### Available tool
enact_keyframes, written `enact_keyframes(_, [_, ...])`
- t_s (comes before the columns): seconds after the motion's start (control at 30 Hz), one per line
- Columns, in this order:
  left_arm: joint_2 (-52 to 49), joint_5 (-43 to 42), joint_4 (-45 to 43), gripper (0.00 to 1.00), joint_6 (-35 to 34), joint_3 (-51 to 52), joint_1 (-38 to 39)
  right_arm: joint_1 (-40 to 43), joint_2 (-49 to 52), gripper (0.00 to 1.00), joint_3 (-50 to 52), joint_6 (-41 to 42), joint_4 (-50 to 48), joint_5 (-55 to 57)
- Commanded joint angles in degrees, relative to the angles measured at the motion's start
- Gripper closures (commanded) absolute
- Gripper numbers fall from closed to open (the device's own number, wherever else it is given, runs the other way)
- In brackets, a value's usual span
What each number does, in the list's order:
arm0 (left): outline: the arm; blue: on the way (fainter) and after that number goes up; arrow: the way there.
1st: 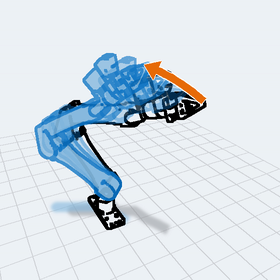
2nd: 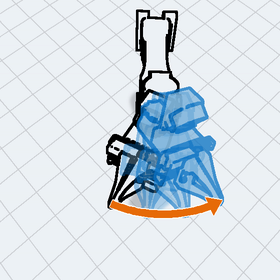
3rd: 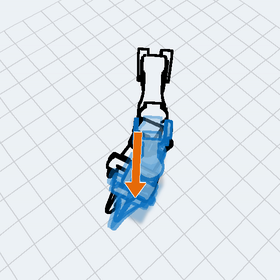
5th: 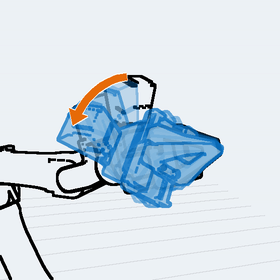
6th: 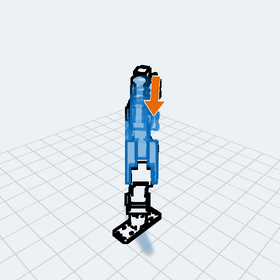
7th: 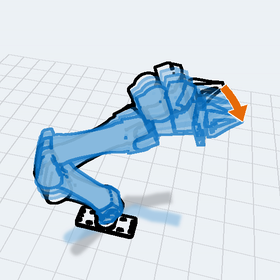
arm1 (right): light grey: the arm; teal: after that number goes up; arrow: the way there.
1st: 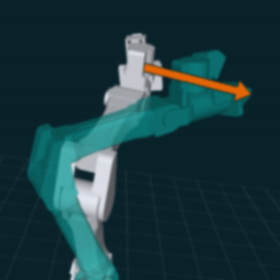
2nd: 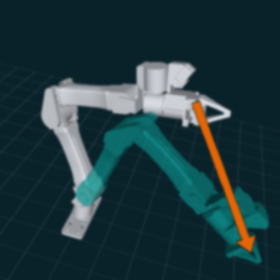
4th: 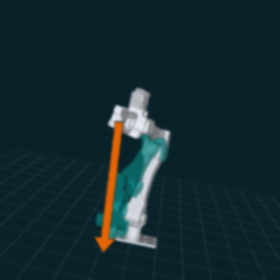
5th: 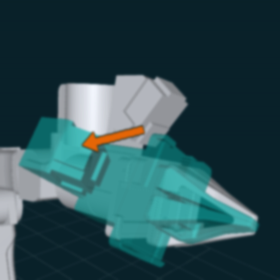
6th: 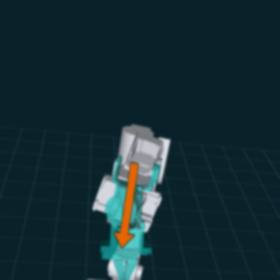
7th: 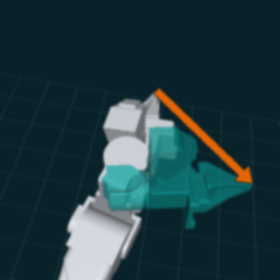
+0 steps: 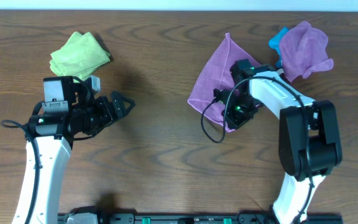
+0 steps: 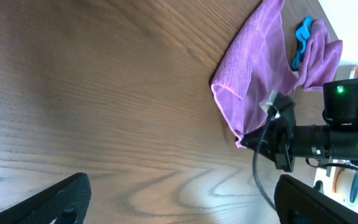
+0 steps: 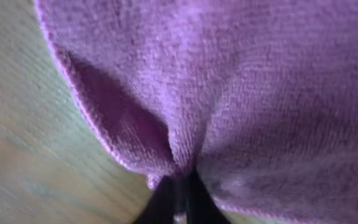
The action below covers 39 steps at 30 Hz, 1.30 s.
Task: Fold the cloth
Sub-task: 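Drag the purple cloth flat toward table center with the right gripper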
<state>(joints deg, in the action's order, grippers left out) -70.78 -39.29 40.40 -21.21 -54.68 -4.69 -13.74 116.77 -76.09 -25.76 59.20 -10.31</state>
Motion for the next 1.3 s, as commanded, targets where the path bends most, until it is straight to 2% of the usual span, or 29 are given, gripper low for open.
enact_keyframes(0.0, [0.0, -1.2, -0.7, 0.05, -0.3, -1.4, 0.3, -3.5, 1.7, 0.99, 0.5, 1.4, -0.7, -0.7])
enact_keyframes(0.3, [0.0, -1.2, -3.7, 0.05, -9.0, -1.4, 0.2, -17.6, 1.7, 0.99, 0.3, 4.3, -4.8, -8.7])
enact_keyframes(0.47, [0.0, -1.2, -5.0, 0.04, -11.2, -1.4, 0.2, -26.1, 1.7, 0.99, -1.7, 9.3, -14.4, -11.0])
enact_keyframes(0.63, [0.0, -1.3, -6.3, 0.05, -11.2, -1.4, 0.2, -27.6, 1.7, 0.99, -6.4, 13.4, -20.0, -10.9])
enact_keyframes(0.67, [0.0, -1.3, -6.5, 0.05, -11.2, -1.4, 0.2, -27.3, 1.7, 0.93, -7.4, 13.3, -19.8, -10.8])
enact_keyframes(0.8, [0.1, -1.4, -7.6, 0.05, -11.2, -1.4, 0.2, -25.5, 1.7, 0.47, -11.7, 13.3, -17.5, -10.0])
enact_keyframes(0.87, [0.2, -2.5, -8.5, 0.04, -11.1, -1.4, 0.2, -24.6, 1.7, 0.37, -13.6, 13.2, -16.1, -8.7])
enact_keyframes(1.07, [1.4, -2.4, -9.1, 0.04, -11.1, -1.5, 0.1, -22.3, 1.7, 0.27, -18.2, 12.4, -12.5, -7.4])
enact_keyframes(1.27, [3.1, -2.1, -8.3, 0.05, -11.1, -1.5, -2.5, -17.6, 0.4, 0.25, -19.9, 15.3, -10.4, -7.3])
